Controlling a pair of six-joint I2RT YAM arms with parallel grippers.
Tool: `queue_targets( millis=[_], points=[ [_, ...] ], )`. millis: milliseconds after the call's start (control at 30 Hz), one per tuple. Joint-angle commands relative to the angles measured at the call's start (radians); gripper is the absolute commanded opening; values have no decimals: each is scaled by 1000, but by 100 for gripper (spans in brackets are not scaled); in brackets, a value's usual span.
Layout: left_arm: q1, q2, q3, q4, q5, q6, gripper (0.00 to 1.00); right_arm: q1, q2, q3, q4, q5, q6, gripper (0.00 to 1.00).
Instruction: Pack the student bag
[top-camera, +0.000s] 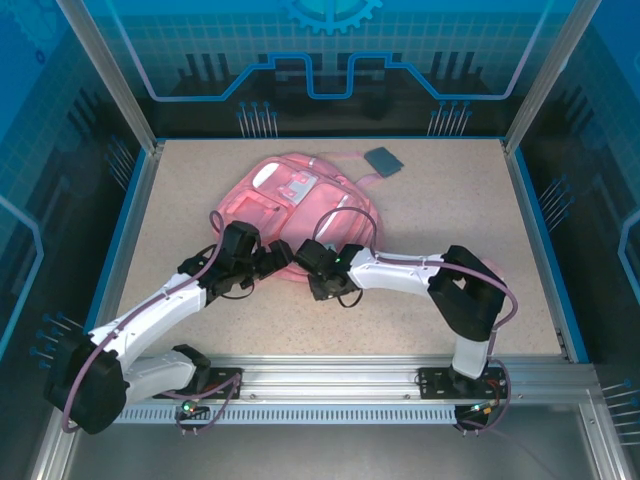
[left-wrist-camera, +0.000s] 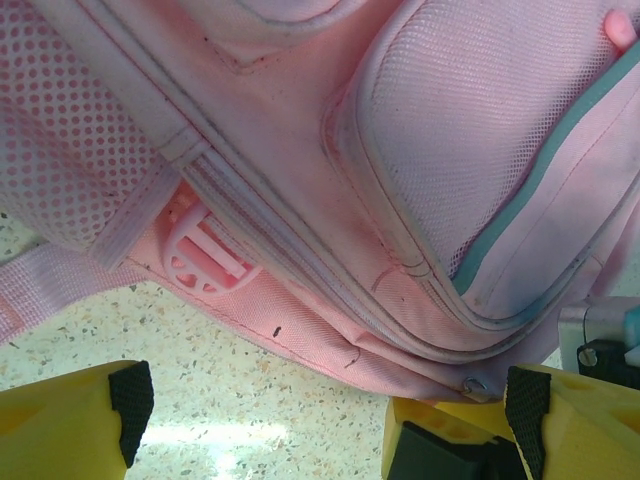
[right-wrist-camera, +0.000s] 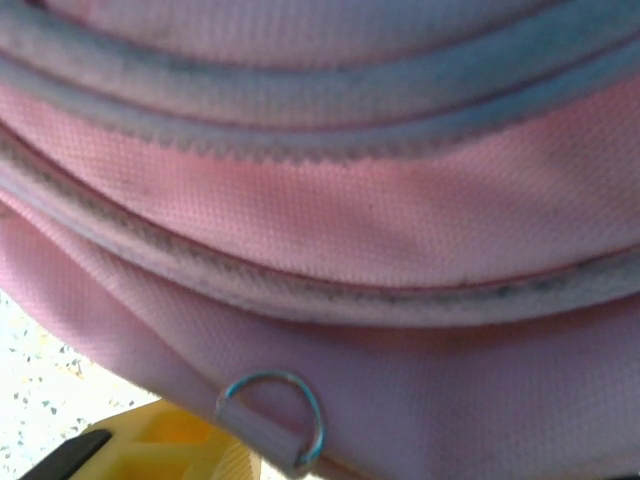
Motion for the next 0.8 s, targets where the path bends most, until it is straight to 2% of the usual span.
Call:
queue_targets(
  millis=[0,167,367,567,767],
  points=[
    [8,-11,-23,-6,4,-55,93,11,26,35,-25,51,29,32],
    [9,-10,-75,46,53,-165,91,11,14,25,-34,65,42,18],
    [3,-9,-196,233,112,-303,83,14,-10,25,-32,36,5,0],
    [-2,8,-289,406,115,-402,79,30,-19,59,-36,-5,-58,0],
    [-3,57,-311,530,110,-420,71,31,-31,84,-19,-60,-78,0]
  ],
)
